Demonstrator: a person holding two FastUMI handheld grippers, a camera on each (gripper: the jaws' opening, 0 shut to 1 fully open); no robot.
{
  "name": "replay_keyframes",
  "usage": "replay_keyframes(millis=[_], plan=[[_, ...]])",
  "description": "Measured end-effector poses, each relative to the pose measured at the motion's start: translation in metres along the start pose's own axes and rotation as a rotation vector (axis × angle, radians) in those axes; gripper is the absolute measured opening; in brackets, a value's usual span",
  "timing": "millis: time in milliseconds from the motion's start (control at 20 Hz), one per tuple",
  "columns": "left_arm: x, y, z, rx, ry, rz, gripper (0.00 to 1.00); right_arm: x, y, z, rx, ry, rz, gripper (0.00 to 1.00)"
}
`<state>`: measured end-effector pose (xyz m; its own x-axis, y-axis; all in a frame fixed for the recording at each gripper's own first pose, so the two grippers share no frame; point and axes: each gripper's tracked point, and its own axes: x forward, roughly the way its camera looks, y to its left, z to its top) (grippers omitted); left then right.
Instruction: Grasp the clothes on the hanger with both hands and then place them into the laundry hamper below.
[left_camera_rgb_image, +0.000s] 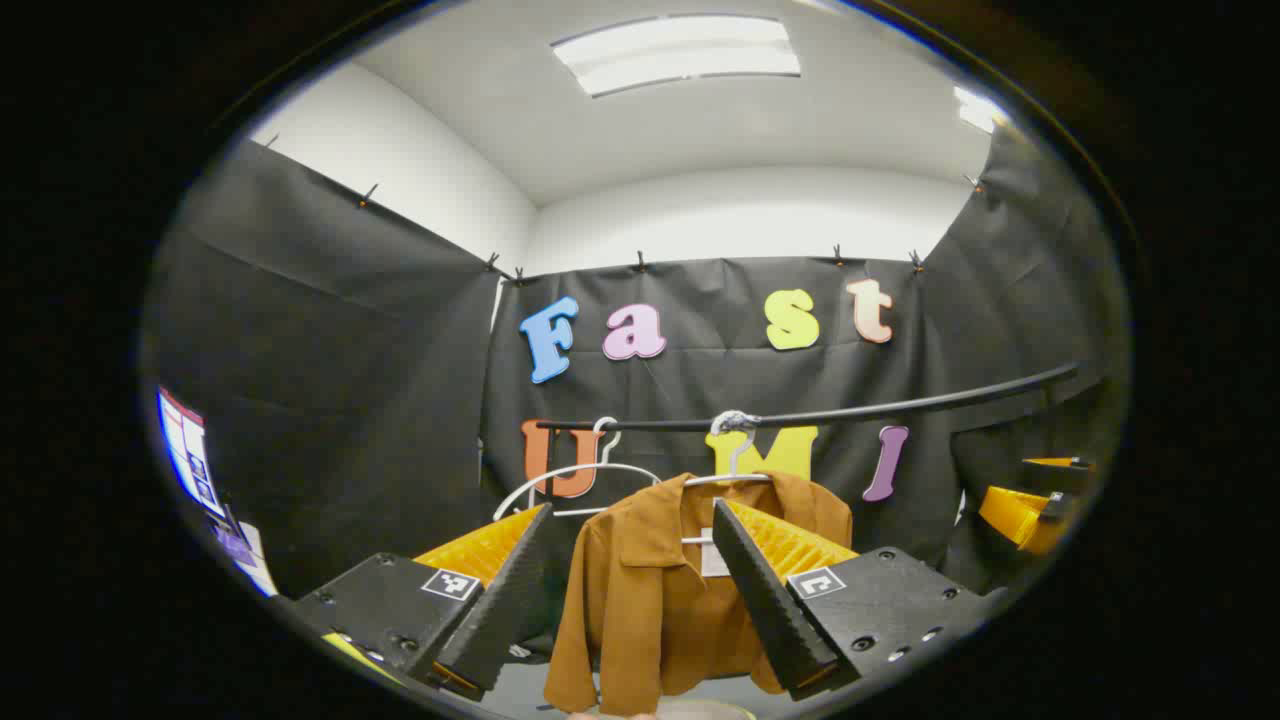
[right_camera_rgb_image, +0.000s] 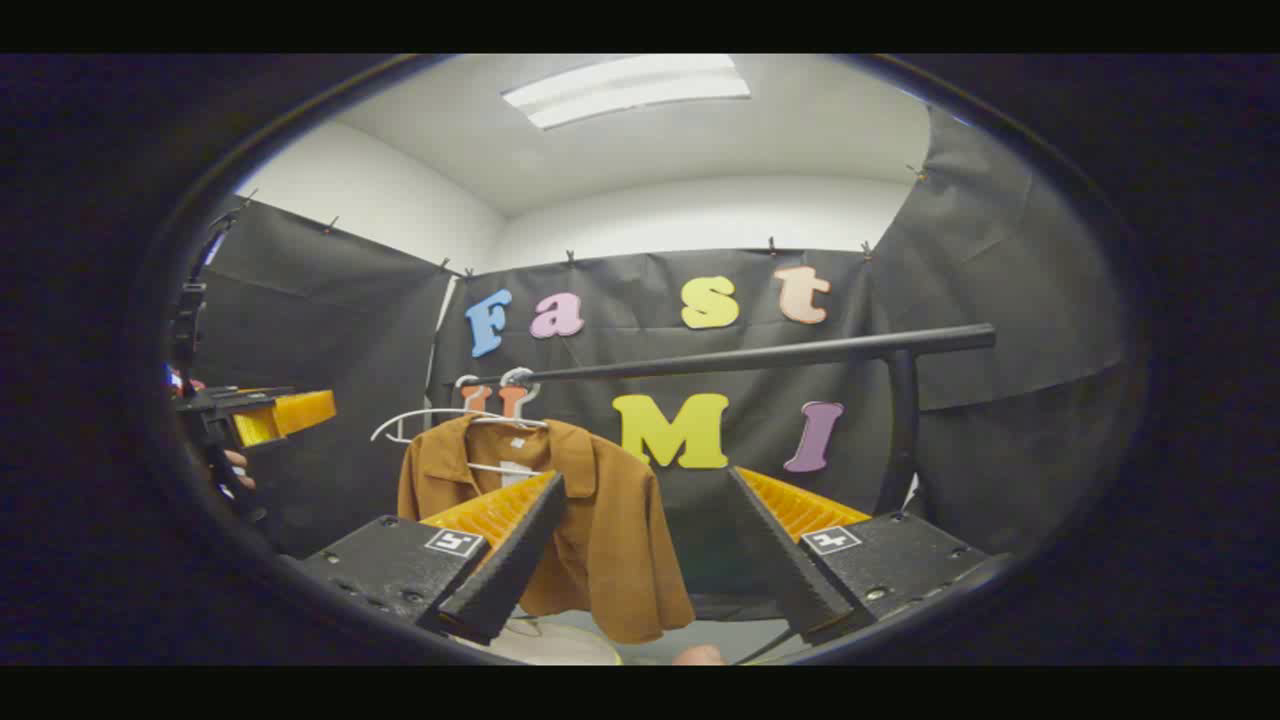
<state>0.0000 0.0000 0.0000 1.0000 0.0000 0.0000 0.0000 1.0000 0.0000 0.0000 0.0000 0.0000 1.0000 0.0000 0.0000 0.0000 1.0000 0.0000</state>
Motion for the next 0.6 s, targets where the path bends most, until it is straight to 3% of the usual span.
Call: replay_keyframes(millis=[300,400,600], plan=[[0.002,0.008,-0.011,-0.029,0.048,-0.047,1.00,0.010,0.021,-0.002,0.044,-0.006,0.011,1.00],[-0.002,-0.009,-0.026,-0.062,0.090,-0.118,1.00,0.012,0.031,-0.013,0.089,0.023,0.029,1.00],[0.001,-0.004,-0.033,-0.012,0.094,-0.136,1.00,0.019,0.036,-0.019,0.062,0.038,0.001,1.00]])
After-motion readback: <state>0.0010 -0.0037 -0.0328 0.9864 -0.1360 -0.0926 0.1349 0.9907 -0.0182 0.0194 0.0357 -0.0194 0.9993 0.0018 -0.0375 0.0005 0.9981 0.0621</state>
